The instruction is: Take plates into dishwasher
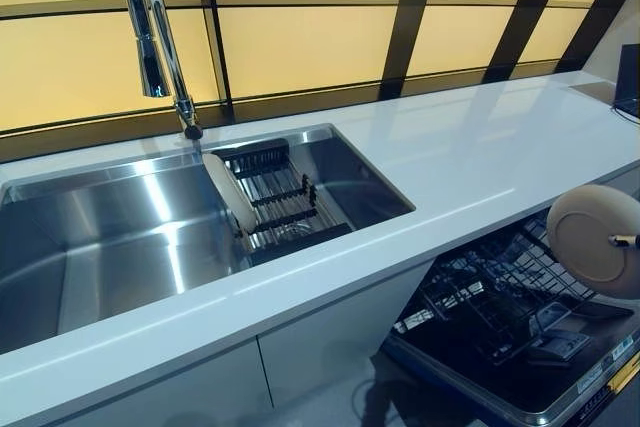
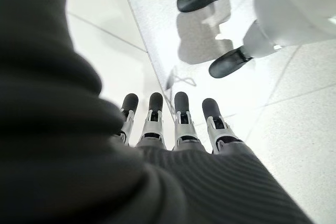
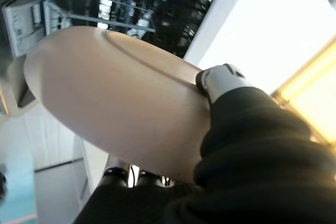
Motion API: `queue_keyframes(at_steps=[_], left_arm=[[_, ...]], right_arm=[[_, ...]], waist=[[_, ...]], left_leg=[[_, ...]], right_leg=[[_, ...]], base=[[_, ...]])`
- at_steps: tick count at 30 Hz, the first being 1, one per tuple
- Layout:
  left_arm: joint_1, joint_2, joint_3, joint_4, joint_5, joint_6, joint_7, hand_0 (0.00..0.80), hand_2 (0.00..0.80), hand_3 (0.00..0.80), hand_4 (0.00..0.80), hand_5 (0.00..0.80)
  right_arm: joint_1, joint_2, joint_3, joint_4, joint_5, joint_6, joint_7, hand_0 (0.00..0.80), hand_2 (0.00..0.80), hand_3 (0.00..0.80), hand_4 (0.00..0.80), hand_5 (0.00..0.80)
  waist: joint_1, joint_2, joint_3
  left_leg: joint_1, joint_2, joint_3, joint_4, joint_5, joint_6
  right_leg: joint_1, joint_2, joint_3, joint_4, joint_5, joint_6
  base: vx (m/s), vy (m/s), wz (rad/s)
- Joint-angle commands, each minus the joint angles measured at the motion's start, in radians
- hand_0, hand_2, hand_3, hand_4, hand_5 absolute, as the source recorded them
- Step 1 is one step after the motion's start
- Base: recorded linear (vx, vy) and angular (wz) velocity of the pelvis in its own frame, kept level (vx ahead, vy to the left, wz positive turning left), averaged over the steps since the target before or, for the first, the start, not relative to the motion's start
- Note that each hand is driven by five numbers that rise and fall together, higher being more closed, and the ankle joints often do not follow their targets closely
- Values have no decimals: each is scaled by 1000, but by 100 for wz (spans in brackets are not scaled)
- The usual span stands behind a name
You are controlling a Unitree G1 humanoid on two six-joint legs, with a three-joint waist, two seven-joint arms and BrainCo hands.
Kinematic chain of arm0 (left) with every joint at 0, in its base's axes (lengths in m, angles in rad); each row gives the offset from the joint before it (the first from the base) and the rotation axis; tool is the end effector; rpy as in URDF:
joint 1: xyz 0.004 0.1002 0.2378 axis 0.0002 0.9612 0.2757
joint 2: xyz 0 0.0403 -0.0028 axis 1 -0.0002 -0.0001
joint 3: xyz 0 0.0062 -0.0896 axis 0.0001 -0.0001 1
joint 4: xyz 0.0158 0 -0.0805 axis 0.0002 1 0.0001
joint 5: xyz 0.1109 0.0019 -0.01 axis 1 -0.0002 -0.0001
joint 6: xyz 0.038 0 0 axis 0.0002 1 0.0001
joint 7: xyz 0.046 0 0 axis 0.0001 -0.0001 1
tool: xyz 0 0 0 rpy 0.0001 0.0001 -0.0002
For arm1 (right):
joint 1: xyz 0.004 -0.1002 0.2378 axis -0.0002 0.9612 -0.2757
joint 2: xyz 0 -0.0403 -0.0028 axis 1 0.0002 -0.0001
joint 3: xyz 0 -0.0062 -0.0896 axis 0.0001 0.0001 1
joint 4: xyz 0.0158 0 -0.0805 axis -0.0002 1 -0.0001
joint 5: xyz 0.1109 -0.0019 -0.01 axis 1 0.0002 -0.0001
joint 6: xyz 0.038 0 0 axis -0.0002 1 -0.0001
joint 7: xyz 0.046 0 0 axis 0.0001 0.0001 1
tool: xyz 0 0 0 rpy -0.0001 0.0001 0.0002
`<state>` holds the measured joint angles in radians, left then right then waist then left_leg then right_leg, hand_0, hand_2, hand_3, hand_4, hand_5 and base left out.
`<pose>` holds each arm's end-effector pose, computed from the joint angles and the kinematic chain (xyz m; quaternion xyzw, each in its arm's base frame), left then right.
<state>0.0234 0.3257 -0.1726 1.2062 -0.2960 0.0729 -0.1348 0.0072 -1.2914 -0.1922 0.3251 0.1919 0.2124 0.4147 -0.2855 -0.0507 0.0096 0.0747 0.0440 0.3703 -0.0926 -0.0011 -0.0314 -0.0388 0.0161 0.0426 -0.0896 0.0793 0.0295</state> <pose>0.0673 0.2500 -0.1063 0.0162 0.6008 0.0557 0.7973 0.1930 -0.3935 0.2061 -0.4383 0.2429 -0.0530 0.8637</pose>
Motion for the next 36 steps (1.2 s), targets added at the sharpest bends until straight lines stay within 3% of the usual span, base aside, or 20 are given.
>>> queue_keyframes(at_steps=[1,9,18,24,36], left_arm=[[-15,35,25,37,38,-15,-5,0,0,0,0,0],[-23,46,21,25,46,-24,-12,0,0,0,0,0],[-39,44,12,-13,22,-31,-18,0,0,0,0,0],[-55,38,0,-35,1,-39,-13,0,0,0,0,0],[-79,31,-40,-63,-47,-50,-22,0,0,0,0,0]], right_arm=[[-51,13,-107,3,-111,-105,-52,800,800,800,800,800],[-53,23,-61,-31,-246,-130,-117,800,800,800,800,800],[-119,95,44,-23,-348,-60,-154,800,800,800,800,800],[-182,161,108,56,-380,-35,-207,800,800,800,800,800],[-290,180,204,244,-417,-11,-336,800,800,800,800,800]], waist=[[21,1,24],[25,21,54],[22,58,105],[27,88,141],[38,143,180]], left_leg=[[-2,10,-14,5,-77,40],[-20,9,-21,5,-70,36],[-50,8,-33,5,-57,27],[-69,7,-42,5,-46,21],[-88,4,-49,5,-34,12]], right_leg=[[-5,-17,-71,50,-49,78],[-26,-20,-88,56,-52,77],[-49,-25,-103,56,-51,70],[-65,-31,-115,58,-52,64],[-79,-40,-128,52,-53,58]], base=[[-55,-82,-12],[-48,-93,-3],[-52,-61,0],[-55,-31,-1],[-24,0,1]])
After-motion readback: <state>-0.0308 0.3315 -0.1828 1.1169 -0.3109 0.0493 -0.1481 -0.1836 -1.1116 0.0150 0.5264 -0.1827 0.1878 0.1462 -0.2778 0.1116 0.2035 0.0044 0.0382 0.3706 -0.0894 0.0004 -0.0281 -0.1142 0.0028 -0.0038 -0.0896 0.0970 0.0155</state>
